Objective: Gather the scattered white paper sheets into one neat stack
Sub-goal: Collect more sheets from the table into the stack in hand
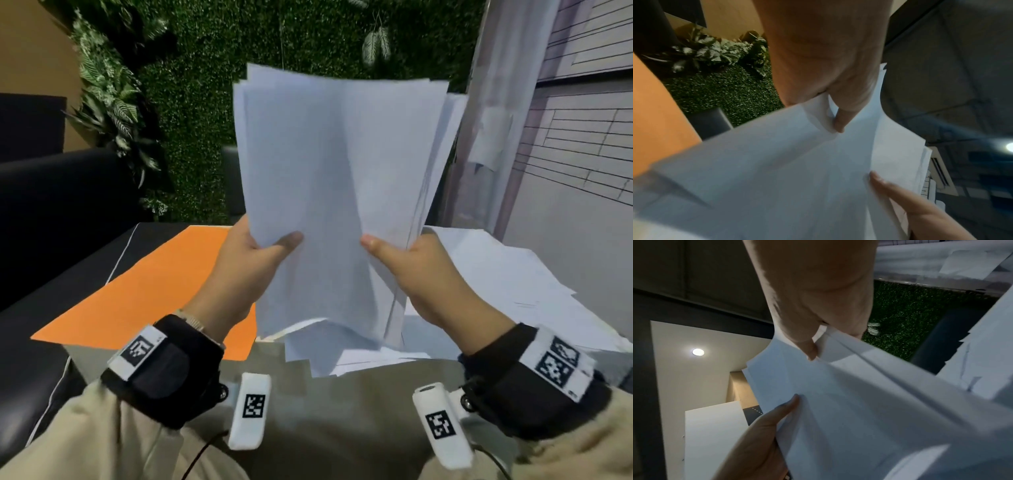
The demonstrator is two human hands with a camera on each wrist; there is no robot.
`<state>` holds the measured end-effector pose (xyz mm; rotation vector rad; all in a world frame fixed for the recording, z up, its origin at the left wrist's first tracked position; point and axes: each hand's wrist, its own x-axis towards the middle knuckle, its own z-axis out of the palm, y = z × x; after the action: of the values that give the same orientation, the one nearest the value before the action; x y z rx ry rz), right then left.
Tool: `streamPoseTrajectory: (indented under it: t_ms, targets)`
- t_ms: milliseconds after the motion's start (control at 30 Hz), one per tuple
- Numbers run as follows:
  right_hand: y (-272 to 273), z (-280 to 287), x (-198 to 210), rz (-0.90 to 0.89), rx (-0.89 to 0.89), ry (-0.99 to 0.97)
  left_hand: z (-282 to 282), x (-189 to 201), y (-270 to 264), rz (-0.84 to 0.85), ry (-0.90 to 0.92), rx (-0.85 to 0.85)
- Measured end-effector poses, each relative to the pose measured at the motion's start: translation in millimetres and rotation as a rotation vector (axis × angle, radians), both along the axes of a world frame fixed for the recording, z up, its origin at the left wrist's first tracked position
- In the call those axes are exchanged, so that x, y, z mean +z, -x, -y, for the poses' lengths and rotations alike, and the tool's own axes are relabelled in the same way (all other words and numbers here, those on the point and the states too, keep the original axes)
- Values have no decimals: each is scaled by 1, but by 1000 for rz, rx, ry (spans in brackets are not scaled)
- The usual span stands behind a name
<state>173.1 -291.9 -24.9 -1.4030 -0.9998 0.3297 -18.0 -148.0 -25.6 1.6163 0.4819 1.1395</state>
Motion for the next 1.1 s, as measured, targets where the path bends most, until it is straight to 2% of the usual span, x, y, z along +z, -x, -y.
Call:
streamPoseTrajectory:
  t_ms: [100, 167, 300, 367, 467, 567, 767, 867, 1000, 1100]
  targets:
    - [3, 4, 13, -2, -79, -134, 5, 11, -6, 144, -13, -32]
    - [5, 4, 7, 14, -85, -181, 8, 6, -10, 186, 28, -77]
    - [4, -5, -39, -16, -44, 40, 17, -38, -19, 62, 165, -165]
    - [0, -6, -49, -22, -19, 83, 21, -47, -21, 56, 182, -162]
    - [-1, -1, -37, -24, 3, -61, 19, -35, -24, 124, 146, -106]
    - [-1, -4, -35, -43, -52, -157, 20, -27, -28, 158, 157, -57]
    - [3, -8, -63, -67, -22, 84, 23, -52, -30, 54, 255, -55]
    - [-3, 0, -53, -71, -1, 77, 20, -43, -23, 40, 193, -68]
    - [-6, 12, -39, -133, 62, 83, 21, -28, -16, 1, 186, -168]
    - [-10, 21, -41, -164, 112, 120, 15, -32, -8, -114, 136, -112]
